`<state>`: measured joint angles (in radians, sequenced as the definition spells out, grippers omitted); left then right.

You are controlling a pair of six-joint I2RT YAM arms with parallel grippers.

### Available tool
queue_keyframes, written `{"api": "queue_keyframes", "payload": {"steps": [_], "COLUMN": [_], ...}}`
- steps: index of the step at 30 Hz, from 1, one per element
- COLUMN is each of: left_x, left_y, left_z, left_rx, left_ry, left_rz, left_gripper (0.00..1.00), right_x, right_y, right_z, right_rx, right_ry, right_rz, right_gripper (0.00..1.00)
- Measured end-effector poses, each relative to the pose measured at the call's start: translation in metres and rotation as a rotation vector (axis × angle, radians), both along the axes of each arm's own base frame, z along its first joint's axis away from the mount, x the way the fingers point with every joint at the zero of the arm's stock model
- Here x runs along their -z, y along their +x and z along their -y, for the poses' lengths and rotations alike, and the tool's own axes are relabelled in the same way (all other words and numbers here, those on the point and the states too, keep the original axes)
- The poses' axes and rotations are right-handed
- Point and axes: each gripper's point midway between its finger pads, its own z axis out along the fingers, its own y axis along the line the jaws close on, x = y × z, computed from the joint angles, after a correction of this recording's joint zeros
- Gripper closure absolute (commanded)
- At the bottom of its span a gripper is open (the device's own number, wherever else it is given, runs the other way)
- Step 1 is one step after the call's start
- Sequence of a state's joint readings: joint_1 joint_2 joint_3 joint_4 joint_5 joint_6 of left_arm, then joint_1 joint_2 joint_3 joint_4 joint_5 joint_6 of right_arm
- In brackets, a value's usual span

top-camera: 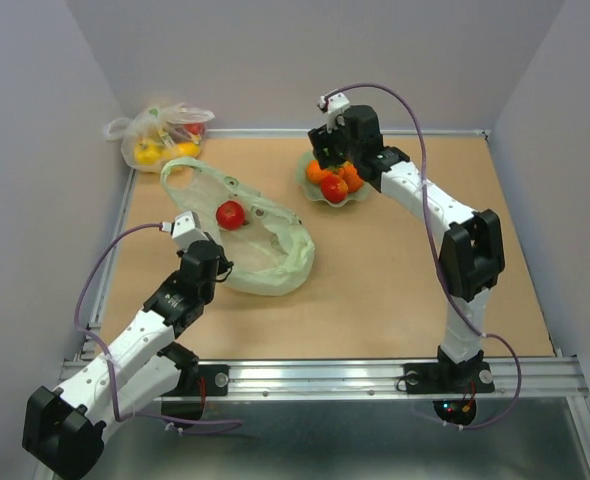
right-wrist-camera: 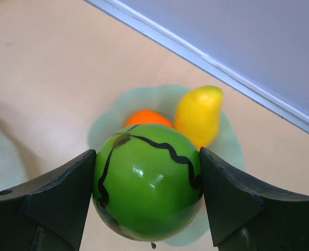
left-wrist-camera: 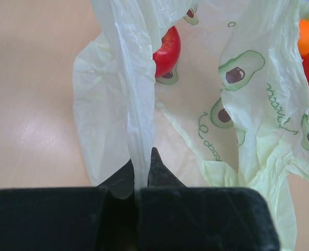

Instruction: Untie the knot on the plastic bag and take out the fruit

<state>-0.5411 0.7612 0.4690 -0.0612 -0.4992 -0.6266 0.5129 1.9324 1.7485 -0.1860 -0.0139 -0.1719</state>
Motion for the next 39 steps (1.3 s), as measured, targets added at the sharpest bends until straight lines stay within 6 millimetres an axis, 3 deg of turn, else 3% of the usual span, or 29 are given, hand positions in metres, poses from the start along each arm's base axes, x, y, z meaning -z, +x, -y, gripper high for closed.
{"api": "queue_keyframes", "payload": {"steps": [2, 5, 9, 10, 12, 15, 17, 23, 25, 30, 36, 39], "left_x": [0.000, 0.001, 0.002, 0.002, 0.002, 0.002, 0.002, 0.002, 0.002, 0.002, 0.002, 0.001], "left_y": [0.000, 0.000, -0.001, -0.001, -0.001, -0.001, -0.001, -0.001, -0.001, -0.001, -0.001, -0.001], "left_z": [-0.001, -0.001, -0.001, -0.001, -0.002, -0.002, -0.002, -0.002, -0.002, -0.002, -0.002, -0.002], "left_rx": [-0.002, -0.003, -0.004, -0.005, -0.007, -0.010, -0.011, -0.012, -0.012, -0.012, -0.011, -0.010], "left_ry": [0.001, 0.002, 0.003, 0.004, 0.005, 0.006, 0.005, 0.003, 0.003, 0.003, 0.004, 0.004], "left_rz": [-0.001, -0.003, -0.007, -0.008, -0.007, -0.007, -0.007, -0.007, -0.007, -0.007, -0.006, -0.004], "left_gripper": [1.00, 1.00, 1.00, 1.00, 1.00, 1.00, 1.00, 1.00, 1.00, 1.00, 1.00, 1.00], "right_x": [0.018, 0.050, 0.085, 0.086, 0.086, 0.086, 0.086, 0.086, 0.085, 0.065, 0.001, -0.037], "right_y": [0.023, 0.045, 0.058, 0.060, 0.060, 0.060, 0.059, 0.059, 0.058, 0.054, 0.039, 0.019], "right_z": [0.026, 0.050, 0.068, 0.069, 0.068, 0.064, 0.063, 0.061, 0.061, 0.059, 0.053, 0.041], "right_rx": [0.084, 0.158, 0.204, 0.208, 0.202, 0.187, 0.180, 0.168, 0.164, 0.148, 0.096, 0.021], "right_ry": [-0.022, -0.051, -0.077, -0.075, -0.069, -0.062, -0.059, -0.055, -0.053, -0.033, 0.035, 0.088], "right_rz": [-0.017, -0.057, -0.107, -0.106, -0.109, -0.111, -0.112, -0.113, -0.113, -0.090, -0.001, 0.047], "right_gripper": [1.00, 0.99, 0.96, 0.93, 0.79, 0.66, 0.45, 0.02, 0.00, 0.00, 0.00, 0.00]}}
